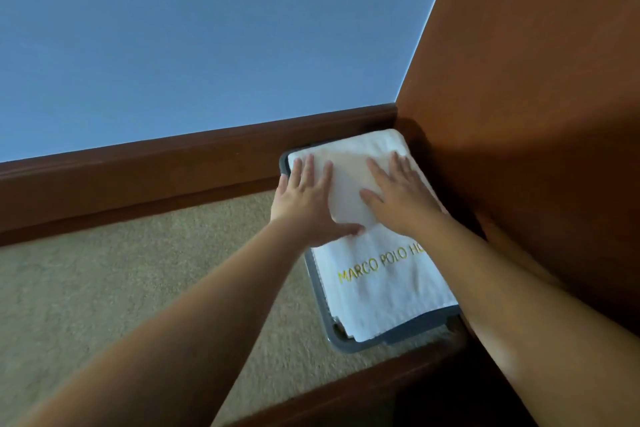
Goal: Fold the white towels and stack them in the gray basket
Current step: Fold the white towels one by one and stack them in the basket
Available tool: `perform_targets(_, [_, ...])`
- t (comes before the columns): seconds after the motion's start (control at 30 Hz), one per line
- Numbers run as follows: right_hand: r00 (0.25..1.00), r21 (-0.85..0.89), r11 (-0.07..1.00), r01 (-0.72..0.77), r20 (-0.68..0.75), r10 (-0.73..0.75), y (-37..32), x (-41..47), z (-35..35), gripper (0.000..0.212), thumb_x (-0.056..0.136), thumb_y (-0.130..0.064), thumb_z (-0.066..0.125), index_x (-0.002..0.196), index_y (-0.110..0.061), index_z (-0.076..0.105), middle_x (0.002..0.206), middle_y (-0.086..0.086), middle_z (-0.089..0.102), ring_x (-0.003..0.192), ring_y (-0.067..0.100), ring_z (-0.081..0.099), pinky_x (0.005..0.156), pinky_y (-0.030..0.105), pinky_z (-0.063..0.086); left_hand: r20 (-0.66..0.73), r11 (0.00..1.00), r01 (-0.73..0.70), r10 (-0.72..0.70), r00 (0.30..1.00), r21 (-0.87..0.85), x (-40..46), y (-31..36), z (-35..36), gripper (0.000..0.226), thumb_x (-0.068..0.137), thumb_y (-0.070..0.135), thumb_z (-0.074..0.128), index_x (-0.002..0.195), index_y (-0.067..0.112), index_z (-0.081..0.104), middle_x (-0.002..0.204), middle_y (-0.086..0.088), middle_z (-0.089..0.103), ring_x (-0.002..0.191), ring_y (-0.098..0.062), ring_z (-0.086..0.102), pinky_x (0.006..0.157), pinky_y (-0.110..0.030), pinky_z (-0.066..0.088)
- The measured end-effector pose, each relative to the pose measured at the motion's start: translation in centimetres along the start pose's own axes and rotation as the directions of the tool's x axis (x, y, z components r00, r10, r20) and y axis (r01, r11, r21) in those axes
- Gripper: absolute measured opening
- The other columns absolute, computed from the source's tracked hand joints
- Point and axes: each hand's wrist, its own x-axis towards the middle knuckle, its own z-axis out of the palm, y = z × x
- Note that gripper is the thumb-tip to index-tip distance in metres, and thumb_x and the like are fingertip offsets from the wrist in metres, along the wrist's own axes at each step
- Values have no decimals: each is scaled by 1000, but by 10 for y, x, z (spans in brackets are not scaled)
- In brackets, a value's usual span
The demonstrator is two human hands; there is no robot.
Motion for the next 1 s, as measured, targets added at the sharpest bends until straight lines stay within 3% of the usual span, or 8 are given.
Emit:
perform_targets(0.1, [999, -12, 999, -34, 39, 34, 10, 11, 23, 73, 104, -66, 25, 164, -39, -4, 172, 6, -16, 159, 25, -14, 127, 42, -5, 149, 1000, 17, -19, 989, 14, 27, -13, 12, 153, 48, 110, 45, 165, 30, -14, 172, -3, -22, 160, -25, -16, 128, -58, 4])
perform_targets(0.33, [993, -9, 997, -74, 90, 74, 5, 23, 22, 71, 103, -68, 24, 164, -43, -4, 172, 1, -16, 159, 22, -15, 128, 41, -5, 155, 996, 34, -21, 988, -82, 33, -19, 18, 149, 51, 107, 51, 164, 36, -15, 171, 3, -25, 159, -21, -17, 128, -59, 3])
perform_targets(0.43, [981, -30, 995, -98, 167, 101, -9, 17, 6, 71, 105, -63, 27, 164, -39, -4, 172, 4, -17, 159, 26, -13, 128, 44, -3, 107, 993, -9, 21, 994, -119, 14, -30, 6, 132, 67, 98, 55, 166, 33, -4, 174, 2, -16, 160, -20, -14, 128, -54, 3])
perform_targets(0.53, [977, -47, 996, -79, 196, 87, -42, -3, -12, 70, 106, -50, 32, 166, -33, -2, 173, 7, -15, 159, 29, -11, 129, 50, 2, -52, 979, 27, -38, 998, -204, -33, -61, -2, 105, 87, 82, 54, 167, 35, 4, 175, 3, -3, 161, -18, -6, 129, -45, 5])
perform_targets(0.63, [992, -84, 992, 90, 94, -82, -100, -35, -22, 68, 108, -48, 28, 165, -33, -7, 172, 2, -18, 159, 27, -16, 129, 53, -1, -216, 952, 122, -187, 958, -279, -99, -108, -9, 94, 93, 77, 49, 166, 39, 3, 175, 7, 1, 161, -16, -3, 128, -41, 7])
perform_targets(0.73, [951, -89, 948, 307, 1, -308, -183, -60, -26, 69, 107, -56, 25, 164, -35, -6, 173, 2, -16, 159, 27, -15, 128, 56, 1, -285, 915, 244, -339, 897, -321, -166, -164, -22, 92, 94, 73, 52, 166, 38, 6, 174, 5, 6, 161, -16, 1, 128, -40, 10])
perform_targets(0.87, [832, -87, 837, 540, -91, -547, -309, -87, -26, 70, 106, -59, 27, 164, -36, -4, 173, 2, -14, 159, 27, -13, 128, 57, 3, -384, 852, 388, -509, 770, -350, -251, -239, -53, 89, 95, 67, 56, 166, 35, 13, 174, 3, 15, 161, -20, 8, 128, -42, 17])
perform_targets(1.0, [690, -66, 695, 716, -83, -719, -429, -124, -21, 73, 105, -60, 31, 164, -36, -4, 172, 0, -16, 159, 27, -14, 128, 57, 3, -451, 754, 518, -657, 604, -404, -341, -311, -82, 86, 97, 65, 56, 166, 35, 15, 173, 3, 19, 160, -21, 11, 127, -43, 17])
